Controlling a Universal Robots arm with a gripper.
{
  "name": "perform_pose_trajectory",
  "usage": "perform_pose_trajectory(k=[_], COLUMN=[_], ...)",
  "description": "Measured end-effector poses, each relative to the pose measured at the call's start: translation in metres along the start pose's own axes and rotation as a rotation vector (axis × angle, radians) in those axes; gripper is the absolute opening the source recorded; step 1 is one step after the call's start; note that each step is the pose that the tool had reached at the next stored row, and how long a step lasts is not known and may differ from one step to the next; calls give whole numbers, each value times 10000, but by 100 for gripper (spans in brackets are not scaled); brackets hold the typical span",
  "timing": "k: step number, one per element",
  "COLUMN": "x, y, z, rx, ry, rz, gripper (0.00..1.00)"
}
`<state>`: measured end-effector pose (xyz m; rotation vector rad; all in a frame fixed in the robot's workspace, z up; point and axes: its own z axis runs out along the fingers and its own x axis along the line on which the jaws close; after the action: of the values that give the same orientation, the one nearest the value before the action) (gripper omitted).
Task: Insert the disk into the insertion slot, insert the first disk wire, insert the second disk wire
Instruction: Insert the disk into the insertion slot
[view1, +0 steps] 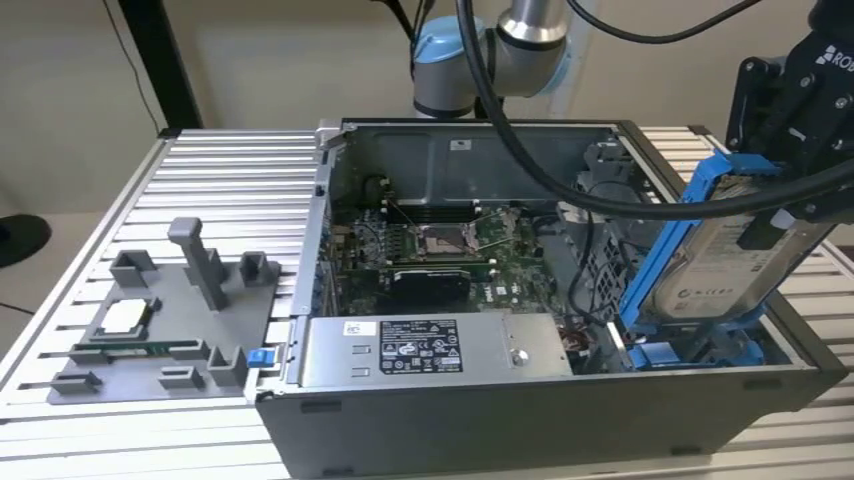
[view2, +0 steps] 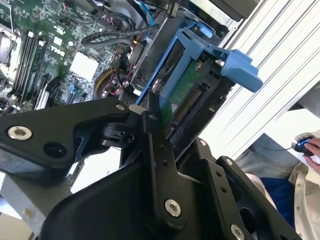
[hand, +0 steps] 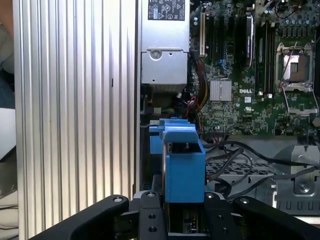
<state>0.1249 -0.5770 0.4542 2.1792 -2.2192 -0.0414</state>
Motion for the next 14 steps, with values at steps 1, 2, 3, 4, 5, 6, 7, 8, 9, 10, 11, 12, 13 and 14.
perform_pose_trajectory(k=[1,2,3,4,5,6,7,8,9,10,11,12,13,14], x=[0,0,0,0,2,5,7,10,18,31,46,73,100,123], y=[0,0,0,0,-1,-3,-4,-5,-6,-11,-15,-19,-24,-32], z=[0,1,1,1,3,4,6,10,16,22,26,31,40,51], rx=[0,-1,-2,-2,-2,-5,-7,-10,-12,-13,-19,-27,-36,-39], ry=[-1,-1,-1,-8,-49,-168,-310,-463,-549,-569,-570,-567,-569,-570], rz=[0,0,0,0,-2,-7,-13,-18,-22,-26,-31,-30,-30,-31], gripper=[0,0,0,0,0,0,0,0,0,0,0,0,0,0])
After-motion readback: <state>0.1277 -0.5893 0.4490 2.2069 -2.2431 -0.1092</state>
